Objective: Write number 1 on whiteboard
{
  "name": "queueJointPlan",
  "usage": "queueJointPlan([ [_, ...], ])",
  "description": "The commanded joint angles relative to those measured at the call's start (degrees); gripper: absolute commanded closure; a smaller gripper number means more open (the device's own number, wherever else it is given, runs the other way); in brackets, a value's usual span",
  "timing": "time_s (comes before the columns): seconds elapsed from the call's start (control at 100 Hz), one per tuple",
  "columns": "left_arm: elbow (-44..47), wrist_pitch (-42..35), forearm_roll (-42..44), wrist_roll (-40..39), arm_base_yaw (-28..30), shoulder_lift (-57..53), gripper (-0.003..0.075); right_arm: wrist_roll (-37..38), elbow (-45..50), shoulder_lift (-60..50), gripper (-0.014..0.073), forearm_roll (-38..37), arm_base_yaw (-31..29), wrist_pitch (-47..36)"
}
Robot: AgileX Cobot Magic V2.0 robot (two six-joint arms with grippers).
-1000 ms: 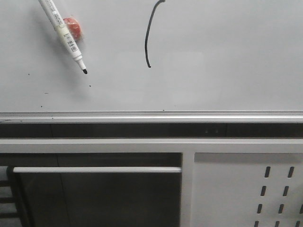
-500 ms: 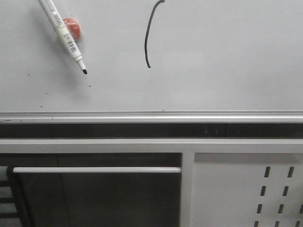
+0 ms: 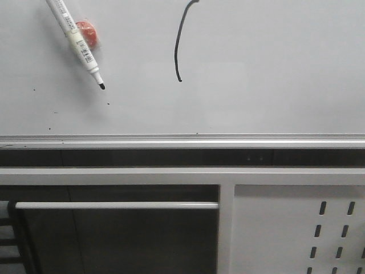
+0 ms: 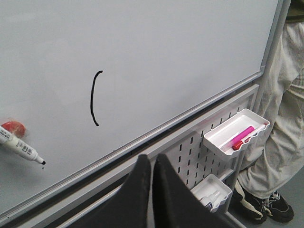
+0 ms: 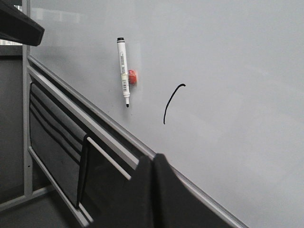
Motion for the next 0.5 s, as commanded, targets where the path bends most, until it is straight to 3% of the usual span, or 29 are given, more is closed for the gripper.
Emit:
queueJointPlan([
  [0.0,-1.7,2.9,4.3,0.1,-0.3,-0.3,0.0738,0.2,-1.1,0.6,0.0665,1.2,-0.4,-4.6],
  [0.14,-1.7,3.3,4.3,0.7,-0.3,-0.3,0.0738,0.2,-1.1,0.6,0.0665,1.2,-0.4,-4.6],
  [0.2,-1.7,3.3,4.4,7.5,-0.3,-0.7,0.0738,0.2,-1.1,0.6,0.0665,1.2,-0.4,-4.6],
  [0.49,-1.7,3.2,5.5,7.0,-0.3,-1.3,0.0738,0.2,-1.1,0.6,0.0665,1.2,-0.4,-4.6],
])
